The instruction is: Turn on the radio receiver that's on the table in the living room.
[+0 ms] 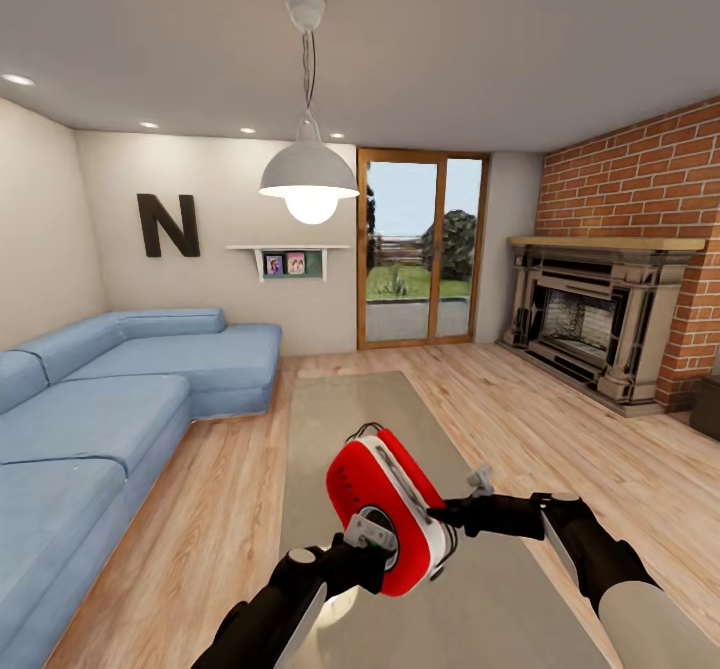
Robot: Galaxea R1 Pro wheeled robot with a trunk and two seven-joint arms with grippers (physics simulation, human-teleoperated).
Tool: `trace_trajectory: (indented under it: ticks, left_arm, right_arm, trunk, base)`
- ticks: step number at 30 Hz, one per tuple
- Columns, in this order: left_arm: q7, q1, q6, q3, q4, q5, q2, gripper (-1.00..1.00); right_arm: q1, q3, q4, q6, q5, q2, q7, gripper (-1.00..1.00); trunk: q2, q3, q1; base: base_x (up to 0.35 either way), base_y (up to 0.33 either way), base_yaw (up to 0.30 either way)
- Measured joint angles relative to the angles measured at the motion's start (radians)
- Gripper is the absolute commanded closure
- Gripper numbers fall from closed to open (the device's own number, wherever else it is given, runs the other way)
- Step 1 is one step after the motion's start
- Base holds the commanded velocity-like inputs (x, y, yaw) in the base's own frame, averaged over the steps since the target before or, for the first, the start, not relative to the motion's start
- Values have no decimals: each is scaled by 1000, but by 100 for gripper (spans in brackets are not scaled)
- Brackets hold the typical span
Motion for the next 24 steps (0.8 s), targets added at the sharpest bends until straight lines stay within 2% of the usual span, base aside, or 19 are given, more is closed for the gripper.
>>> trace_trajectory:
  ticks: [2,3,4,5,6,7,8,9,10,11,12,14,15,17,20,22,24]
  left_arm:
    - [5,0,-21,3,-1,1,0,100]
    - [8,0,-24,10,-1,-1,0,100]
    - [34,0,-27,48,-1,-3,0,100]
    - [42,1,-26,63,-2,-3,0,100]
    - [79,1,-26,130,-2,0,0,100]
    - [96,2,-26,180,-1,0,22,100]
    - [111,3,-27,236,2,1,45,100]
    - [128,5,-28,333,22,2,70,100]
    - [138,6,-30,412,46,2,84,100]
    - [154,7,-33,545,90,-2,99,100]
    - [160,7,-39,640,108,-4,104,100]
    - [168,9,-78,773,148,-7,121,100]
    - [170,9,-111,816,193,-7,139,100]
    - [172,10,-190,845,322,-7,176,100]
    - [171,10,-314,852,459,-5,201,100]
    - [172,10,-357,851,496,-6,205,100]
    - [172,10,-369,850,507,-6,212,100]
  right_arm:
    - [0,-1,0,-1,6,0,-11,100]
    - [1,1,-1,1,7,0,-57,100]
    - [1,6,-4,5,5,0,-163,100]
    - [0,6,-3,-3,18,-2,-286,100]
    - [0,9,-4,-1,24,-2,-378,100]
    - [0,10,-5,0,27,-1,-401,100]
    - [1,13,-7,8,16,0,-388,100]
    - [1,13,-9,9,20,0,-403,100]
    - [0,11,-9,6,36,-1,-414,100]
    - [1,12,-9,9,50,-1,-438,100]
    - [1,11,-9,9,70,-1,-457,100]
    - [1,10,-9,15,105,-1,-505,100]
    - [1,9,-7,23,125,-1,-526,100]
    - [1,10,-7,69,127,-1,-542,100]
    - [1,9,-6,148,129,-1,-569,100]
    - [1,6,-6,170,135,-1,-613,100]
    - [1,9,-7,171,128,0,-639,100]
  trunk:
    - [0,0,0]
    - [0,0,0]
    - [0,0,0]
    - [0,0,0]
    - [0,0,0]
    - [0,0,0]
    - [0,0,0]
    - [0,0,0]
    - [0,0,0]
    - [0,0,0]
    - [0,0,0]
    - [0,0,0]
    - [0,0,0]
    - [0,0,0]
    - [0,0,0]
    - [0,0,0]
    - [0,0,0]
  base:
    - [0,0,0]
    - [0,0,0]
    - [0,0,0]
    - [0,0,0]
    - [0,0,0]
    - [0,0,0]
    - [0,0,0]
    - [0,0,0]
    - [0,0,0]
    - [0,0,0]
    - [0,0,0]
    - [0,0,0]
    - [0,0,0]
    - [0,0,0]
    - [0,0,0]
    - [0,0,0]
    - [0,0,0]
